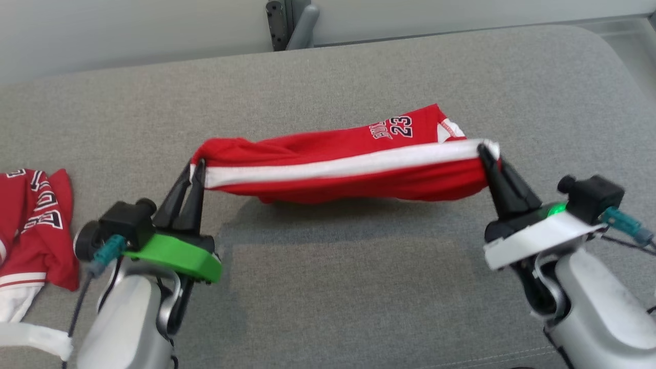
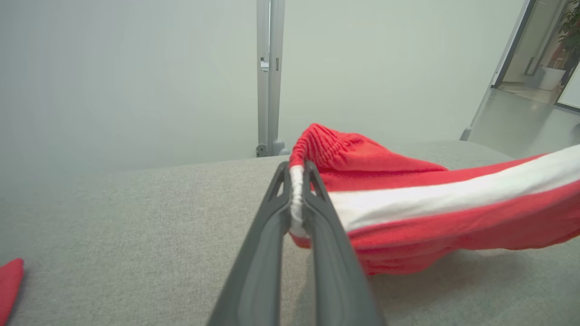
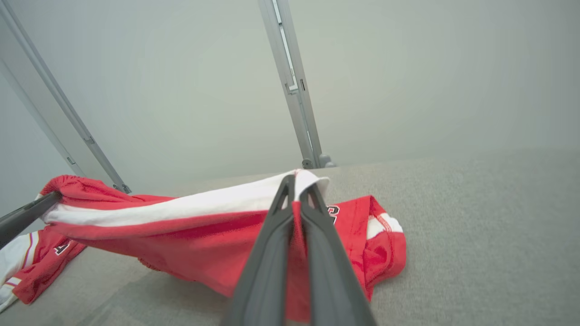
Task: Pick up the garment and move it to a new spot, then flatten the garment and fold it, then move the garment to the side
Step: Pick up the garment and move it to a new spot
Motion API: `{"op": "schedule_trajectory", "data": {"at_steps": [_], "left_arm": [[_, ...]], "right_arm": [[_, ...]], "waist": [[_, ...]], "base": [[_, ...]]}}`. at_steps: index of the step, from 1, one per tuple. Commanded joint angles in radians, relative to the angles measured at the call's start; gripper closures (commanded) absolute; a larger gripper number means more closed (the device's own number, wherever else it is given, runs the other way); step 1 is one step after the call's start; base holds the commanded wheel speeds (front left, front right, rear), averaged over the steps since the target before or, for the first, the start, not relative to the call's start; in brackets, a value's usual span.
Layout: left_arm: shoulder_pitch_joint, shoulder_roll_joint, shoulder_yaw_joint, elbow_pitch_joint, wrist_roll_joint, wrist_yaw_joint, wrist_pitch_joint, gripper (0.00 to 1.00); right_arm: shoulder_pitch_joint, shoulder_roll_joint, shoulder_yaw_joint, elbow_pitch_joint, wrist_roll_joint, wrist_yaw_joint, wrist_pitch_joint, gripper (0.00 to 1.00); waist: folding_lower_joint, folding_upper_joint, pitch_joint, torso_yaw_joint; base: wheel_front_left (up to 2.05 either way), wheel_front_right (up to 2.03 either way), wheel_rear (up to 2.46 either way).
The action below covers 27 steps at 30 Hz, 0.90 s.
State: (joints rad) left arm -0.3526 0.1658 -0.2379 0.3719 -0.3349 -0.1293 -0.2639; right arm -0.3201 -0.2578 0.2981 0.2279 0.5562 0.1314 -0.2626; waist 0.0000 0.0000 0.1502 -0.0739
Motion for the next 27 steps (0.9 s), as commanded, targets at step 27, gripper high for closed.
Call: {"op": "schedule_trajectory", "data": {"at_steps": [27], "left_arm": [[-1.076,0.082,-0.087,0.216,-0.235,0.033,0.189,1.0]], "right_arm": [[-1.097,-0.236,0.074,0.292,-0.076,-0.002,0.037,1.0]], "waist": [[0.0,0.0,0.469,0.039]], "base": [[0.0,0.0,0.0]]}}
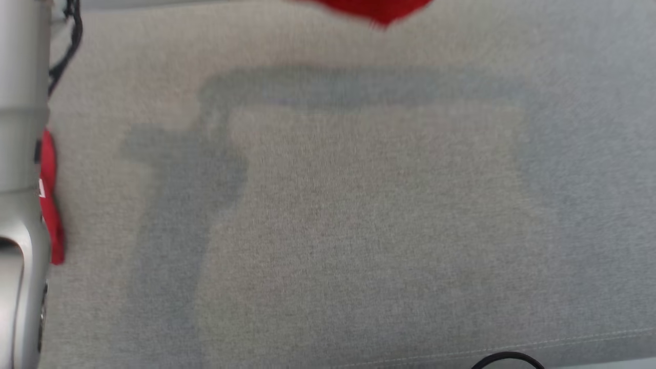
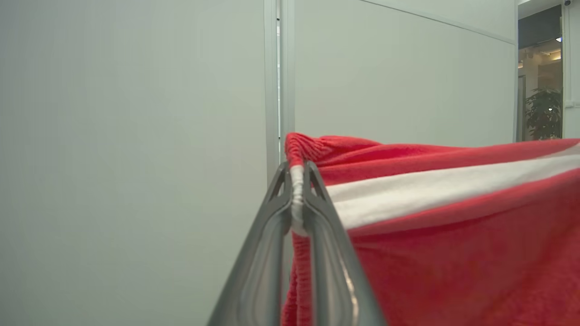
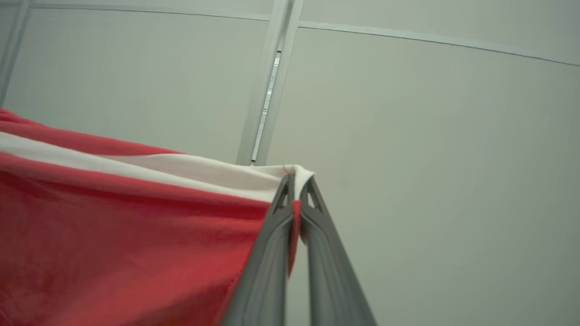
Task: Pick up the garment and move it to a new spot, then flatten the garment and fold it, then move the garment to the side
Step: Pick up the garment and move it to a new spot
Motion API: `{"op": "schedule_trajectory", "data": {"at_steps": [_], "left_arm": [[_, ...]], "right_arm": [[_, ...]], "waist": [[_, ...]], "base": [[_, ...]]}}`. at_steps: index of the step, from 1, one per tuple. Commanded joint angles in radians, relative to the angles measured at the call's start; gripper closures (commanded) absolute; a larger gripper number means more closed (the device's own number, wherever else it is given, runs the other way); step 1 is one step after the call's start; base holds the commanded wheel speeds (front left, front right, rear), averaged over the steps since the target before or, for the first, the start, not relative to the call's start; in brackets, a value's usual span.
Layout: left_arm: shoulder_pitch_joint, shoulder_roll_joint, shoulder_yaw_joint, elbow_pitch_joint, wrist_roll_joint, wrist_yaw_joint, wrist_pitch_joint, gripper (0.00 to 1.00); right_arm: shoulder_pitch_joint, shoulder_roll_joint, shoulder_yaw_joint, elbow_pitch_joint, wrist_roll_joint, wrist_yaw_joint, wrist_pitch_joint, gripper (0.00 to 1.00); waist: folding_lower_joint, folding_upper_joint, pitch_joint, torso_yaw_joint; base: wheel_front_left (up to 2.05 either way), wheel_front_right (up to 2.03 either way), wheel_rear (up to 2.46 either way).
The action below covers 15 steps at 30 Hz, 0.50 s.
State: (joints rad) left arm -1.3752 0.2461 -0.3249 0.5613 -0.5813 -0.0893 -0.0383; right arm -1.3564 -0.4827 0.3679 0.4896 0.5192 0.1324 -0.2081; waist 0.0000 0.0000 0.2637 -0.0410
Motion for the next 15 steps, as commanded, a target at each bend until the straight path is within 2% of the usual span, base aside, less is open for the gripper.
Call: {"op": "schedule_trajectory", "data": {"at_steps": [1,4,7,11,15], "left_arm": [[-0.053,0.001,0.0,0.026,0.011,-0.007,-0.037,1.0],[-0.124,-0.034,-0.003,0.092,0.004,-0.023,-0.139,1.0],[-0.121,-0.051,-0.022,0.157,-0.013,-0.035,-0.191,1.0],[0.0,-0.062,-0.083,0.226,-0.049,-0.04,-0.218,1.0],[0.224,-0.073,-0.139,0.259,-0.146,-0.041,-0.228,1.0]], "right_arm": [[-0.061,-0.011,0.004,0.03,-0.039,-0.003,-0.017,1.0],[-0.166,-0.015,-0.009,0.102,-0.088,-0.003,-0.045,1.0],[-0.184,-0.001,-0.006,0.148,-0.083,-0.003,-0.056,1.0],[-0.048,0.012,0.06,0.148,-0.023,-0.003,-0.057,1.0],[0.194,0.008,0.146,0.062,0.095,-0.003,-0.057,1.0]], "waist": [[0.0,0.0,0.356,0.006],[0.0,0.0,0.366,0.005],[0.0,0.0,0.361,0.001],[0.0,0.0,0.339,-0.008],[0.0,0.0,0.285,-0.012]], "base": [[0.0,0.0,0.0],[0.0,0.0,0.0],[0.0,0.0,0.0],[0.0,0.0,0.0],[0.0,0.0,0.0]]}}
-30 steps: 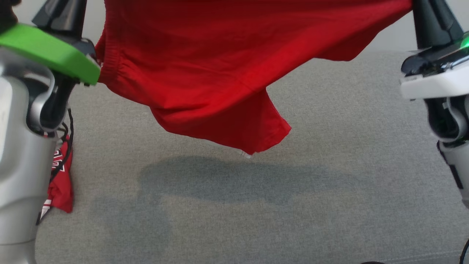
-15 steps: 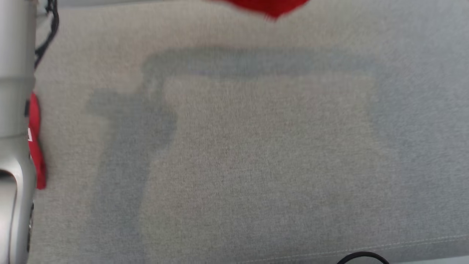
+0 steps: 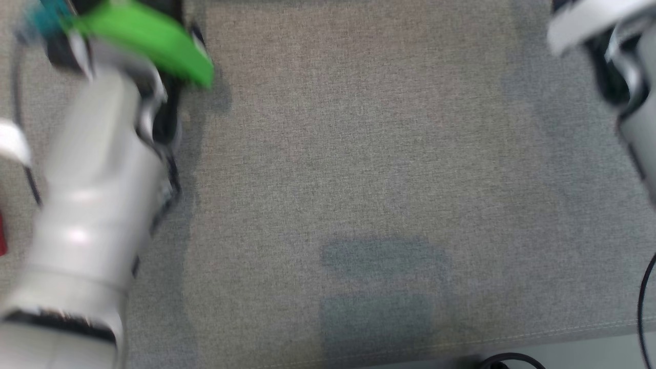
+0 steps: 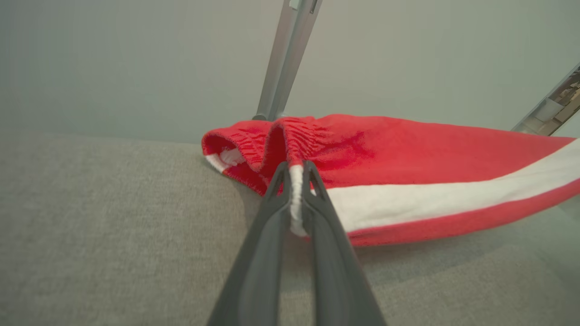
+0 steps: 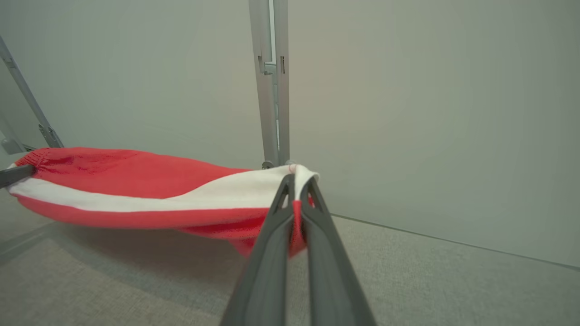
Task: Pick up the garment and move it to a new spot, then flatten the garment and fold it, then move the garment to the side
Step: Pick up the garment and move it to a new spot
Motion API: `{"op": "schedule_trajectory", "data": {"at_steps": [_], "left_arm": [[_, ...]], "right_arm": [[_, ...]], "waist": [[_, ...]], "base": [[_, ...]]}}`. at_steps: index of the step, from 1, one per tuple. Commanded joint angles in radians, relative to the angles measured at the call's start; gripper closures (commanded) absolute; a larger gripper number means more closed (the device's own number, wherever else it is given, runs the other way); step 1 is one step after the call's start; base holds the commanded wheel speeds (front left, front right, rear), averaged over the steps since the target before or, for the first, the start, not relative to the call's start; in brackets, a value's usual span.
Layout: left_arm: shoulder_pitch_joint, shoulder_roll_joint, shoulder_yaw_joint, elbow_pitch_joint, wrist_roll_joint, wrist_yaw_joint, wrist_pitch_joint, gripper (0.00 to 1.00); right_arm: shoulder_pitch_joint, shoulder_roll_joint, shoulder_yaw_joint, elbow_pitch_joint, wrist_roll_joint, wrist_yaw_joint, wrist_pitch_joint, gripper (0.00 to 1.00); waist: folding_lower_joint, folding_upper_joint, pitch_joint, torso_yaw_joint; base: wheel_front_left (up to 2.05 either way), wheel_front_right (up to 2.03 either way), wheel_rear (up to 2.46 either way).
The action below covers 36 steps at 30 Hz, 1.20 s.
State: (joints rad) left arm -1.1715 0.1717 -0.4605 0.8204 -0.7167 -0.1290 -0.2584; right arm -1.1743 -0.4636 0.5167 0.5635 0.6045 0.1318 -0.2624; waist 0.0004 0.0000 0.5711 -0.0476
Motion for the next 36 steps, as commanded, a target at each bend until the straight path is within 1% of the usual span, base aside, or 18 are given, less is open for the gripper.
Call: {"op": "schedule_trajectory", "data": {"at_steps": [1,5,7,10,11,12,14,15,17,19,22,25,28,29,31,32,34,36], "left_arm": [[0.079,-0.002,-0.014,0.0,-0.038,-0.001,-0.008,1.0],[0.333,-0.011,-0.012,-0.019,-0.148,-0.001,-0.003,1.0],[0.462,-0.012,0.012,-0.032,-0.193,0.0,-0.003,1.0],[0.614,-0.009,0.023,-0.047,-0.215,0.001,0.0,1.0],[0.66,-0.014,0.009,-0.05,-0.217,0.001,0.0,1.0],[0.732,-0.011,0.017,-0.06,-0.216,0.001,0.001,1.0],[0.807,-0.02,0.013,-0.072,-0.219,0.001,0.001,1.0],[0.836,-0.017,0.019,-0.078,-0.215,0.001,0.001,1.0],[0.894,-0.008,0.034,-0.101,-0.194,0.001,0.0,1.0],[0.953,-0.013,0.051,-0.127,-0.183,0.001,-0.002,1.0],[1.037,-0.018,0.089,-0.157,-0.154,0.001,-0.005,1.0],[1.095,-0.026,0.135,-0.205,-0.12,0.001,-0.006,1.0],[1.096,-0.034,0.172,-0.286,-0.078,0.001,-0.007,1.0],[1.096,-0.034,0.172,-0.286,-0.078,0.001,-0.007,1.0],[1.057,-0.04,0.185,-0.345,-0.043,0.001,-0.006,1.0],[1.002,-0.047,0.194,-0.397,-0.022,0.001,-0.006,1.0],[0.942,-0.053,0.193,-0.421,0.0,0.001,-0.006,1.0],[0.869,-0.06,0.193,-0.415,0.01,0.001,-0.006,1.0]], "right_arm": [[0.074,-0.018,0.006,-0.035,0.045,-0.002,-0.003,1.0],[0.323,-0.041,0.06,-0.122,0.171,-0.002,-0.003,1.0],[0.416,-0.057,0.073,-0.153,0.207,-0.002,-0.003,1.0],[0.553,-0.059,0.099,-0.179,0.239,-0.002,-0.003,1.0],[0.59,-0.057,0.104,-0.179,0.246,-0.002,-0.003,1.0],[0.664,-0.051,0.127,-0.17,0.242,-0.002,-0.003,1.0],[0.736,-0.033,0.122,-0.161,0.262,-0.002,-0.003,1.0],[0.768,-0.033,0.134,-0.157,0.253,-0.002,-0.003,1.0],[0.837,-0.02,0.148,-0.145,0.256,-0.002,-0.003,1.0],[0.893,-0.024,0.176,-0.137,0.233,-0.002,-0.003,1.0],[0.975,-0.016,0.176,-0.13,0.228,-0.002,-0.003,1.0],[1.025,-0.013,0.139,-0.151,0.221,-0.002,-0.003,1.0],[1.019,-0.01,0.085,-0.202,0.2,-0.002,-0.003,1.0],[1.019,-0.01,0.085,-0.202,0.2,-0.002,-0.003,1.0],[0.982,-0.006,0.038,-0.247,0.185,-0.002,-0.003,1.0],[0.932,-0.009,0.002,-0.283,0.165,-0.002,-0.003,1.0],[0.858,-0.017,-0.022,-0.297,0.143,-0.002,-0.003,1.0],[0.773,-0.022,-0.025,-0.293,0.128,-0.002,-0.003,1.0]], "waist": [[-0.0004,0.0,-0.038,-0.008],[-0.0004,0.0,-0.128,-0.019],[-0.0004,0.0,-0.184,-0.029],[-0.0004,0.0,-0.269,-0.041],[-0.0004,0.0,-0.295,-0.043],[-0.0004,0.0,-0.354,-0.044],[-0.0004,0.0,-0.409,-0.043],[-0.0004,0.0,-0.433,-0.042],[-0.0004,0.0,-0.475,-0.039],[-0.0004,0.0,-0.505,-0.033],[-0.0004,0.0,-0.54,-0.027],[-0.0004,0.0,-0.54,-0.019],[-0.0004,0.0,-0.507,-0.006],[-0.0004,0.0,-0.507,-0.006],[-0.0004,0.0,-0.466,0.009],[-0.0004,0.0,-0.412,0.024],[-0.0004,0.0,-0.357,0.037],[-0.0004,0.0,-0.306,0.049]], "base": [[0.0,0.0,0.0],[0.0,0.0,0.0],[0.0,0.0,0.0],[0.0,0.0,0.0],[0.0,0.0,0.0],[0.0,0.0,0.0],[0.0,0.0,0.0],[0.0,0.0,0.0],[0.0,0.0,0.0],[0.0,0.0,0.0],[0.0,0.0,0.0],[0.0,0.0,0.0],[0.0,0.0,0.0],[0.0,0.0,0.0],[0.0,0.0,0.0],[0.0,0.0,0.0],[0.0,0.0,0.0],[0.0,0.0,0.0]]}}
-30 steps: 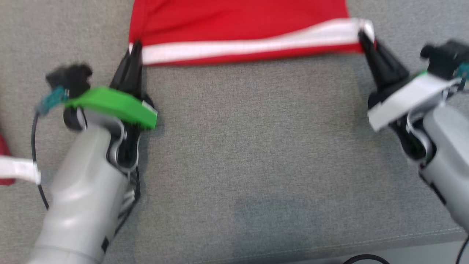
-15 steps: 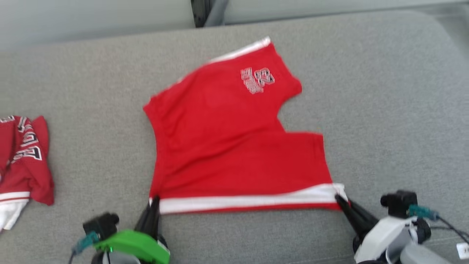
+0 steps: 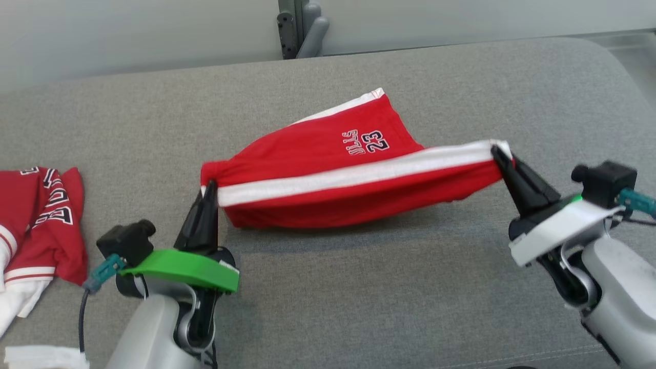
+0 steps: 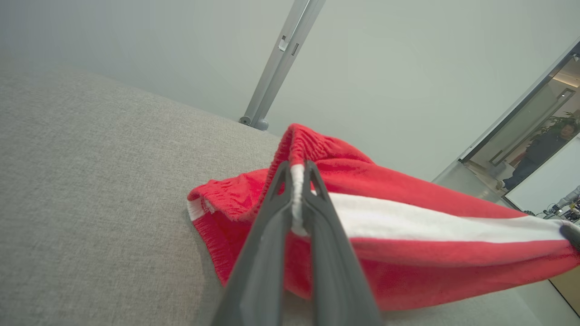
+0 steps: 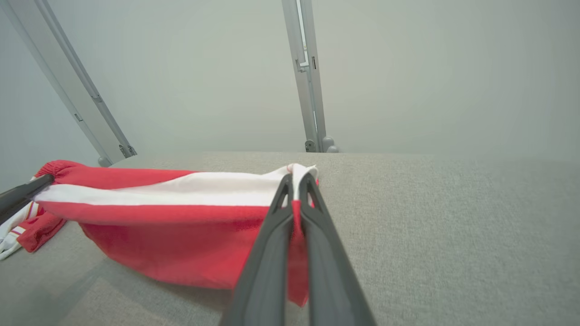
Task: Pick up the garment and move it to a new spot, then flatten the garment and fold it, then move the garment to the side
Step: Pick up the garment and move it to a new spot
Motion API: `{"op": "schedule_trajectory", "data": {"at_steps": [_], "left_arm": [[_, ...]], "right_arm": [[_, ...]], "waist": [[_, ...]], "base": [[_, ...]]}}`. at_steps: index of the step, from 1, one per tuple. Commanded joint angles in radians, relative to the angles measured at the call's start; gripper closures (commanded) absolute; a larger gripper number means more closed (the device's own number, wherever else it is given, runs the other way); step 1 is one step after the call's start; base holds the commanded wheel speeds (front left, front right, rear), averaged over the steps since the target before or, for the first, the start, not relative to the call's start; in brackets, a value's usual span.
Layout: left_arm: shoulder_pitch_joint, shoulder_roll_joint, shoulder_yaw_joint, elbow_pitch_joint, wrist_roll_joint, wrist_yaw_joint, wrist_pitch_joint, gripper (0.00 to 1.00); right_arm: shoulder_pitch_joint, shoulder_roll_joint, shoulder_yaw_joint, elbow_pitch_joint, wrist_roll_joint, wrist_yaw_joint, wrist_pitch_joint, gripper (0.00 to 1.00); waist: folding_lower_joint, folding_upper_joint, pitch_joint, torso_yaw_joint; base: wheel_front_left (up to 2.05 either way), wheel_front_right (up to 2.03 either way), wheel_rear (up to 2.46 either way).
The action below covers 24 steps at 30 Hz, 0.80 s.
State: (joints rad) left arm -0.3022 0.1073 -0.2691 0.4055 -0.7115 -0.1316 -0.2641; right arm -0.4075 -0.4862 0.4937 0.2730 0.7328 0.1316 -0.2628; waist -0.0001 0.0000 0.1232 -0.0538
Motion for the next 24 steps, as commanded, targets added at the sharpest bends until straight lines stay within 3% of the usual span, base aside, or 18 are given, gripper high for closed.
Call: {"op": "schedule_trajectory", "data": {"at_steps": [1,12,24], "left_arm": [[-0.037,0.001,0.007,0.009,0.011,0.003,-0.001,1.0],[-0.297,-0.05,0.057,0.161,0.093,0.003,-0.001,1.0],[-0.396,-0.054,0.045,0.165,0.083,0.006,0.0,1.0]], "right_arm": [[-0.037,-0.001,0.001,0.008,-0.006,-0.002,-0.003,1.0],[-0.473,0.022,0.171,0.259,0.039,-0.002,-0.003,1.0],[-0.677,0.037,0.214,0.436,0.008,-0.002,-0.003,1.0]], "waist": [[0.0001,0.0,0.164,0.059],[0.0001,0.0,0.354,0.101],[0.0001,0.0,0.456,0.149]], "base": [[0.0,0.0,0.0],[0.0,0.0,0.0],[0.0,0.0,0.0]]}}
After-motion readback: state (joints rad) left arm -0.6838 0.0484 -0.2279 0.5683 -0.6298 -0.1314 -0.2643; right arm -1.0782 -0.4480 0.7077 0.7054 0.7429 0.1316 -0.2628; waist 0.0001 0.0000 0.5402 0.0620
